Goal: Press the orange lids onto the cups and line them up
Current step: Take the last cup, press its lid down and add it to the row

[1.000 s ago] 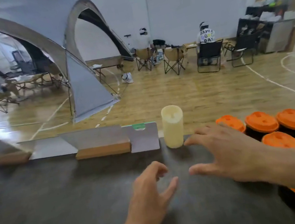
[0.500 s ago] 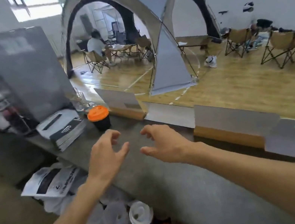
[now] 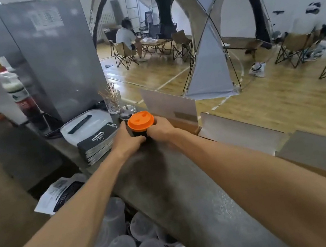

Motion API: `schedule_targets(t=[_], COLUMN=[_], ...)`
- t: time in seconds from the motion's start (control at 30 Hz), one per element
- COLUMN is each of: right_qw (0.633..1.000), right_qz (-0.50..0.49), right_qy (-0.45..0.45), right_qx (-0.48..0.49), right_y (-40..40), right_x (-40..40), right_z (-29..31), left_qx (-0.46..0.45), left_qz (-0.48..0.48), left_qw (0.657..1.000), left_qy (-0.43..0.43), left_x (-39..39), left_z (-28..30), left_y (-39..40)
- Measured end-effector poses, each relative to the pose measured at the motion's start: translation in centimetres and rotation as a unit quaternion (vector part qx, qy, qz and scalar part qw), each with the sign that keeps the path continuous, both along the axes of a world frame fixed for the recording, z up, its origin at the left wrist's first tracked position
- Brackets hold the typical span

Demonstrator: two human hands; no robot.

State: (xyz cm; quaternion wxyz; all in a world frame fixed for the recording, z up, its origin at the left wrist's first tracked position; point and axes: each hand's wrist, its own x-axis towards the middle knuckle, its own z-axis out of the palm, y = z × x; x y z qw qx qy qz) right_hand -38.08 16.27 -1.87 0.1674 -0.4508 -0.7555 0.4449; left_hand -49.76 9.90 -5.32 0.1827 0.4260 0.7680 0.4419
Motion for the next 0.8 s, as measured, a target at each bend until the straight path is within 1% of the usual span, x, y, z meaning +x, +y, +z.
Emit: schedule_targets(t=[0.13,0.2,0.27,0.33,0.37,0.47,0.57,0.67,0.8], right_qw=[0.997,0.995,0.993,0.991,0.992,0.998,0.998,0.999,0.996], right_qz=[-0.010,-0.012,-0.005,0.003,0.011,0.030,0.043,0.009,-0.072], right_qy=[0.082,0.103,0.120,0.132,0.122,0.062,0.038,0.016,0.020], right_qx=[0.002,-0.002,-0.011,-0.013,-0.015,-0.005,0.038,0.043,0.040], right_y=[0.6,0.2,-0.2,-0.9,-1.4,-3.3,-6.0,-9.2,-13.4], right_x=[-0.7,-0.2,0.7,2.6,4.0,10.0,17.9,26.2,37.3], right_z=[-1.0,-1.0,-1.0,-1.0,-1.0,-0.8,0.0,1.0,1.9], left_qx=[0.018,0.018,0.042,0.057,0.047,-0.005,-0.006,0.002,-0.009], left_qz=[-0.022,-0.022,-0.022,-0.029,-0.043,-0.129,-0.237,-0.326,-0.425], left_qw=[0.998,0.998,0.997,0.997,0.998,0.991,0.970,0.944,0.904], left_qy=[-0.050,-0.052,-0.062,-0.043,-0.021,0.029,0.048,0.051,0.034], left_x=[-0.9,-0.7,-0.1,1.1,1.9,4.7,9.9,16.5,26.6], left_z=[-0.6,-0.9,-0.9,-0.7,-0.5,0.5,2.1,3.5,2.9], left_y=[1.4,1.4,0.8,-0.6,-1.6,-4.9,-7.4,-8.4,-8.2])
